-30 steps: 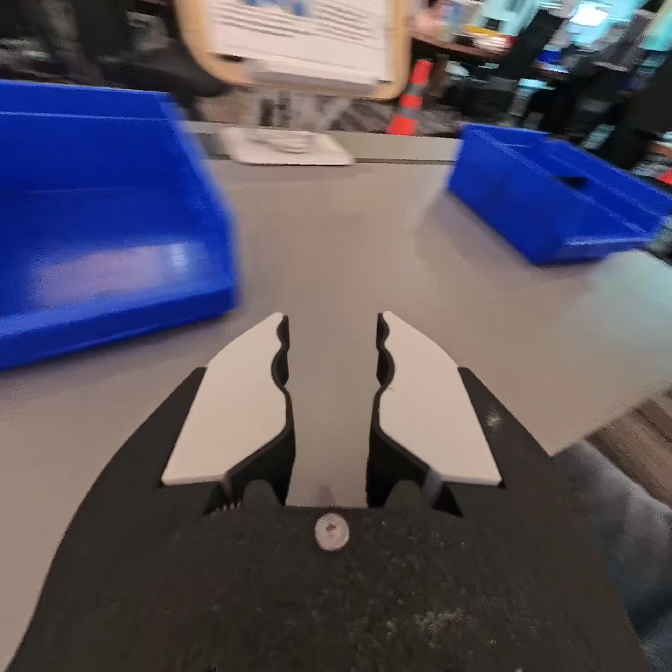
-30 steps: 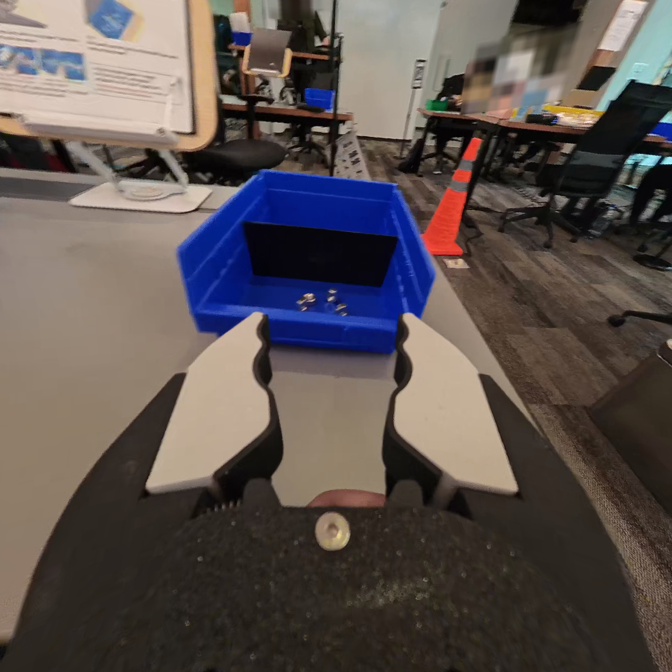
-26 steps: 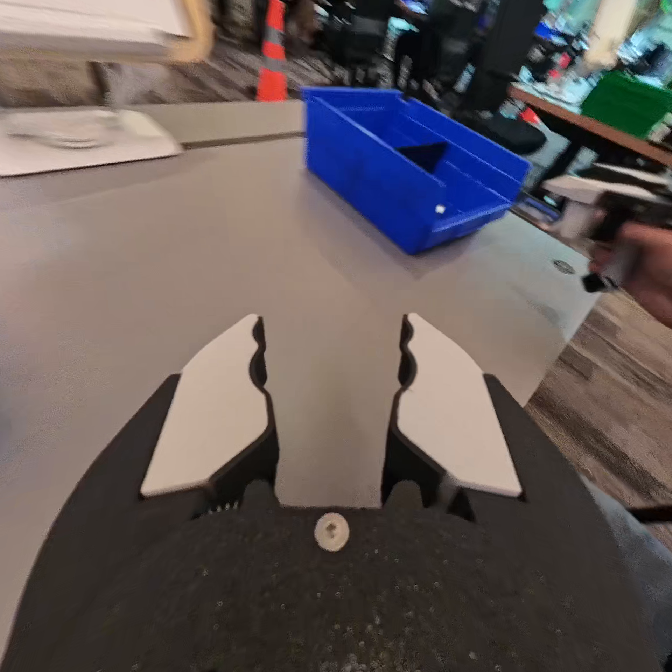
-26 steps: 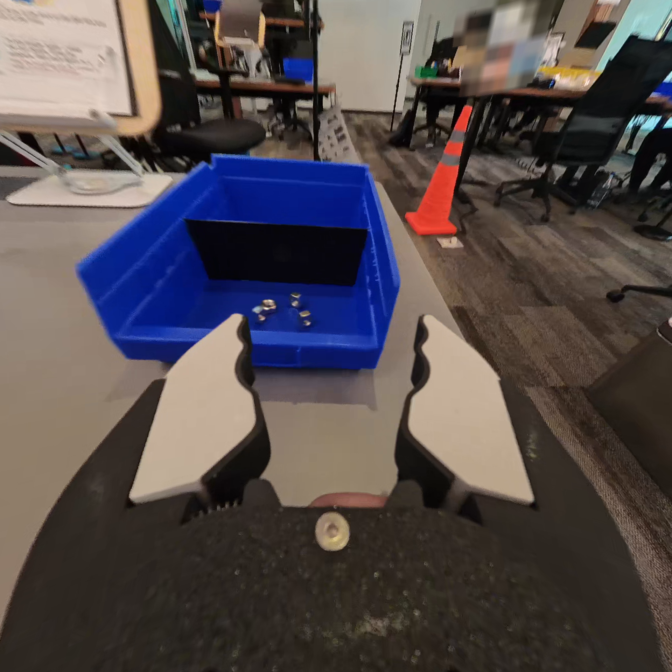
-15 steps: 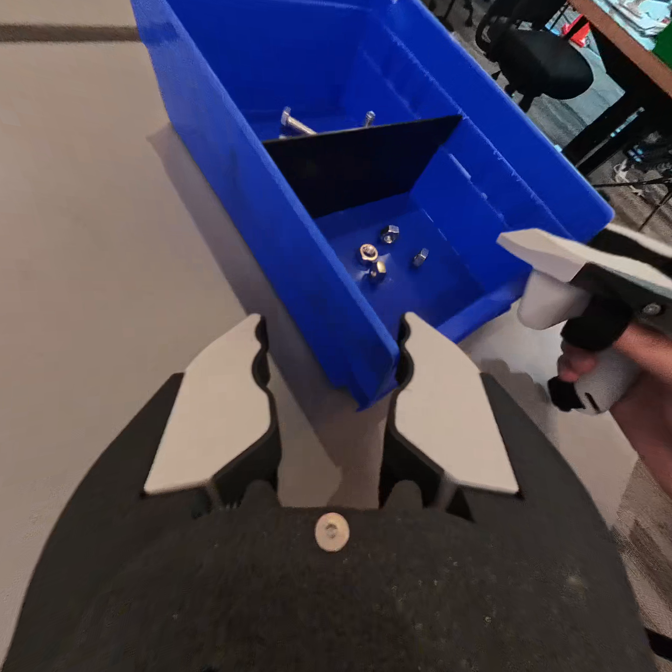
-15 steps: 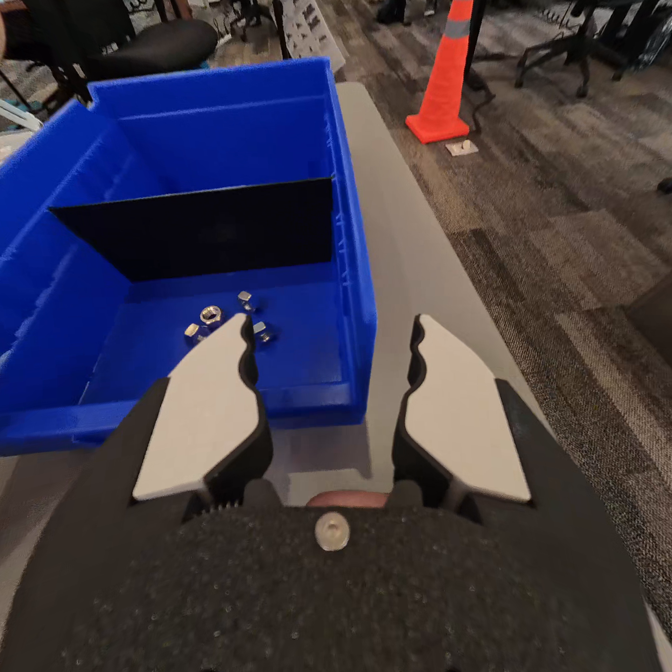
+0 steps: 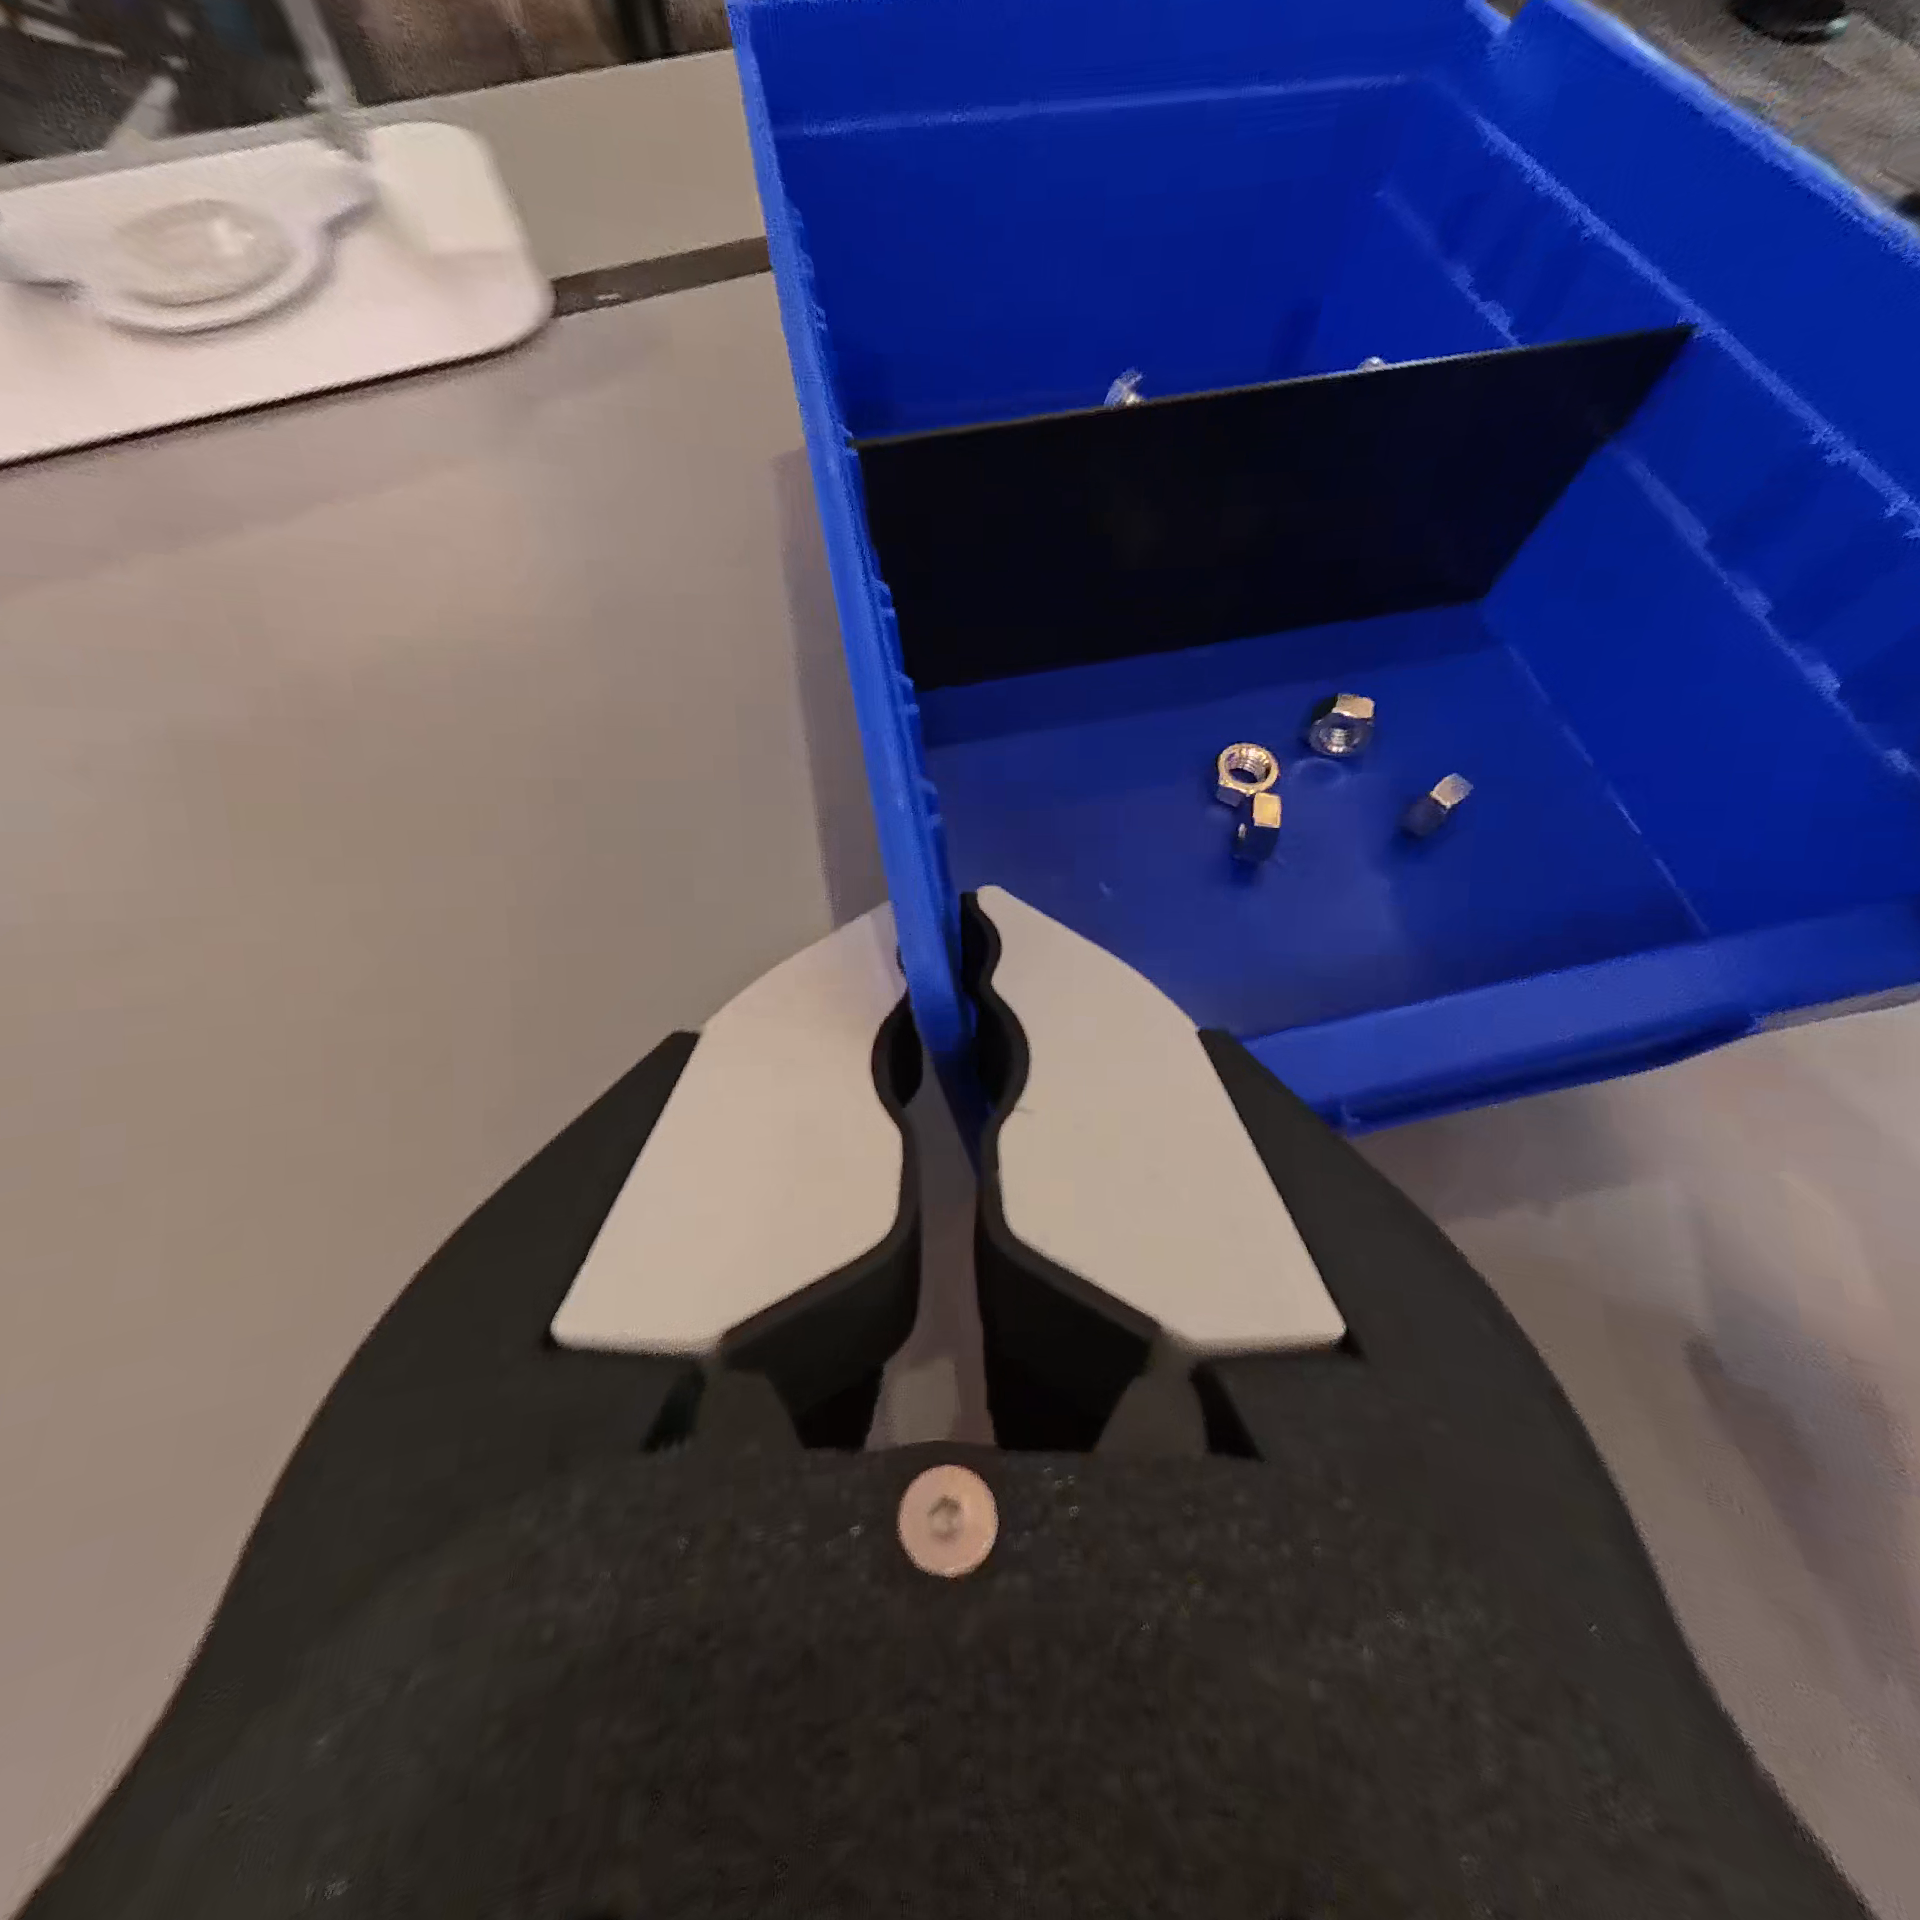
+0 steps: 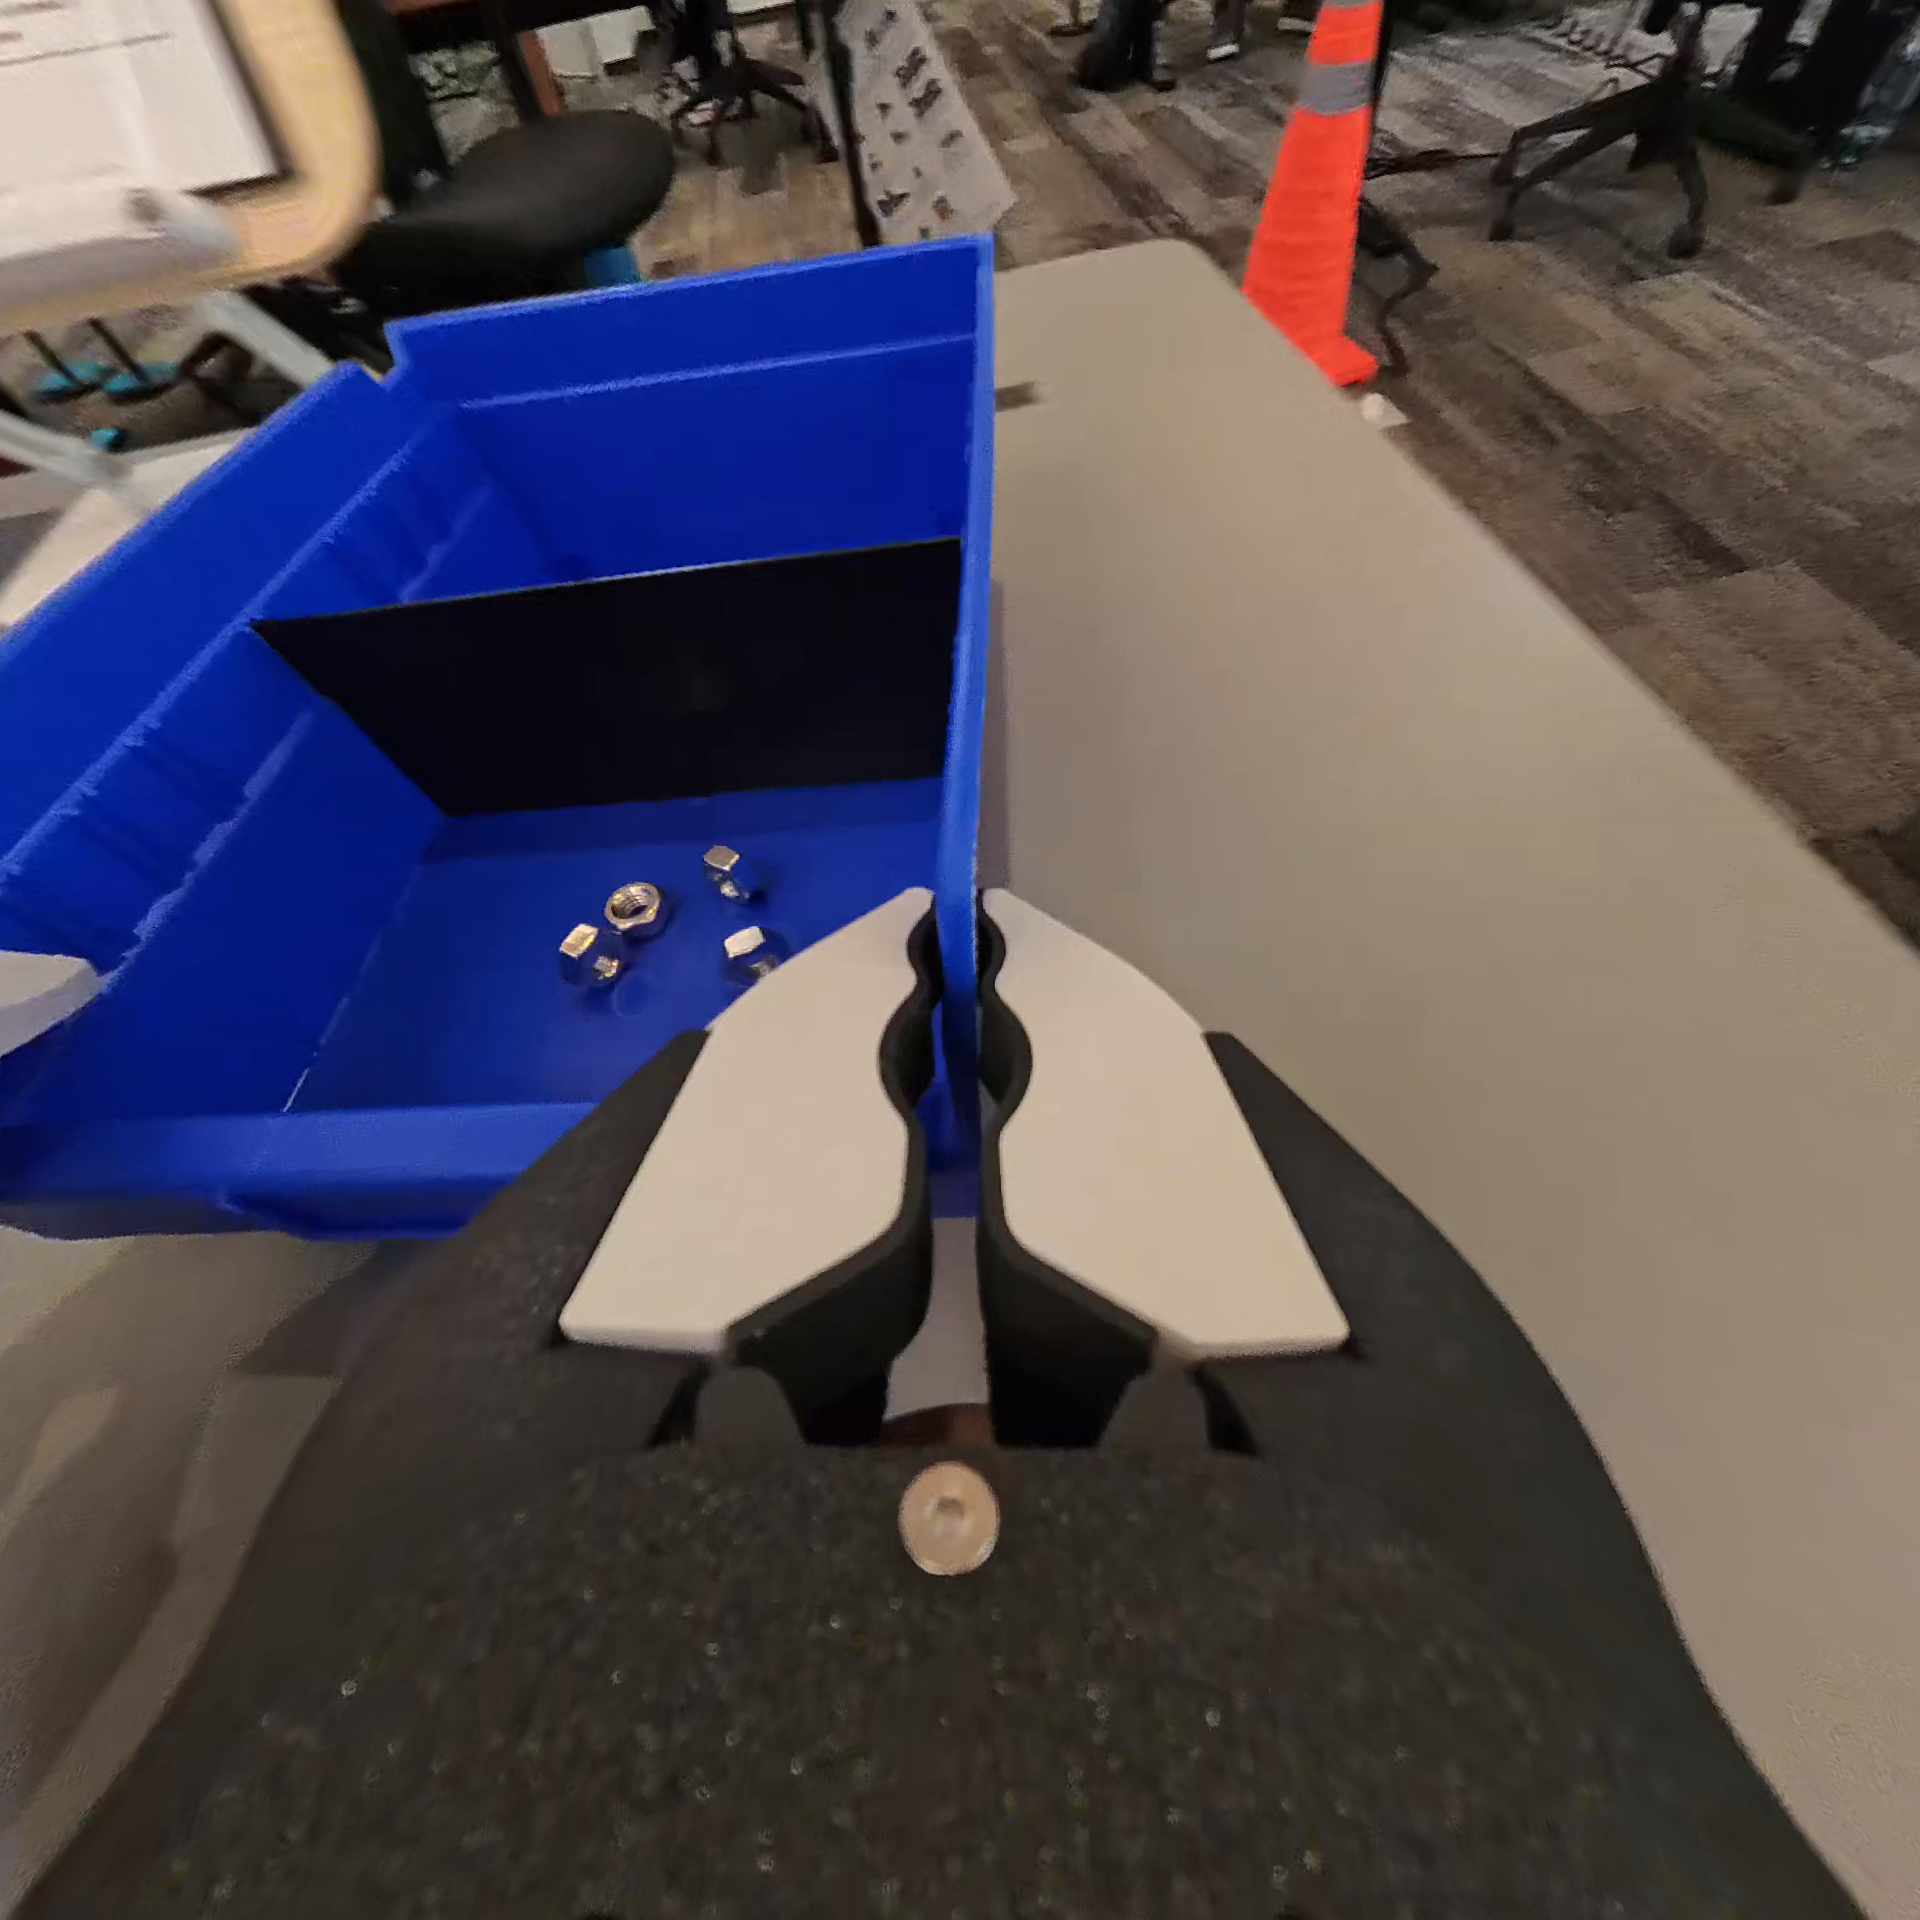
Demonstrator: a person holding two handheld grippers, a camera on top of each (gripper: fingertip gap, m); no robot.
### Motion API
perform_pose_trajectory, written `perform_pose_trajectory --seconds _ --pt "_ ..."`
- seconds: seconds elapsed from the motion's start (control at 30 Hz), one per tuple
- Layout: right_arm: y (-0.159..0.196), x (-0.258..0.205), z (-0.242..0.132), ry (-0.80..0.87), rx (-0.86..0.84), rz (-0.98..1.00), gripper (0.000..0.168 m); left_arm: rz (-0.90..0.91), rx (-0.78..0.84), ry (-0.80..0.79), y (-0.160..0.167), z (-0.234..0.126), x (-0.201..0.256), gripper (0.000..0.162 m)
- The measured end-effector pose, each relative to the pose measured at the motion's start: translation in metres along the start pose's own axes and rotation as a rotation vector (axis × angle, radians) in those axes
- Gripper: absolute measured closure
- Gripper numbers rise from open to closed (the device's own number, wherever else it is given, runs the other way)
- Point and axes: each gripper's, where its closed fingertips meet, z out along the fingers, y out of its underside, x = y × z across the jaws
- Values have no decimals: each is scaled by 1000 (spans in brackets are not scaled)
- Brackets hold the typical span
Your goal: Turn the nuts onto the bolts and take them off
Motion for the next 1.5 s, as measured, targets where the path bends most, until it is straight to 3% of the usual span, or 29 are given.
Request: perform_pose_trajectory --seconds 0.27,0.43,0.6,0.67,0.73,0.83,0.9,0.97,1.1,1.17,1.27,1.33,1.43,1.5 --pt "14 -164 -11 -160 10 -98 166 -113 44 -165 42 -81 -144 159" --pt "33 -226 -16 -225 0 -106 166 -121 51 -209 66 -111 -198 158" --pt "48 -243 -17 -235 34 -92 166 -127 57 -204 82 -116 -212 154" --pt "54 -241 -15 -255 16 -43 162 -122 67 -90 83 -116 -199 131" --pt "50 -242 -21 -322 14 -16 129 -156 51 -23 86 -132 -191 92" --pt "46 -235 -47 -437 9 -70 122 -226 101 104 87 -179 -192 86" --pt "46 -234 -74 -547 25 -126 108 -282 133 107 88 -210 -221 86" --pt "55 -239 -101 -662 1 -178 119 -282 131 28 93 -230 -274 86" --pt "80 -268 -136 -805 -55 -272 119 -212 24 -248 112 -241 -398 80" --pt "94 -291 -148 -849 -78 -295 118 -196 4 -347 114 -238 -441 82" --pt "117 -328 -163 -864 -100 -352 116 -246 -18 -290 117 -210 -464 85" --pt "130 -356 -174 -890 -120 -345 114 -278 -28 -235 118 -191 -467 106" --pt "135 -389 -180 -869 -124 -314 110 -332 36 -222 109 -187 -467 154" --pt "130 -404 -176 -822 -100 -319 106 -288 28 -310 113 -196 -467 159"
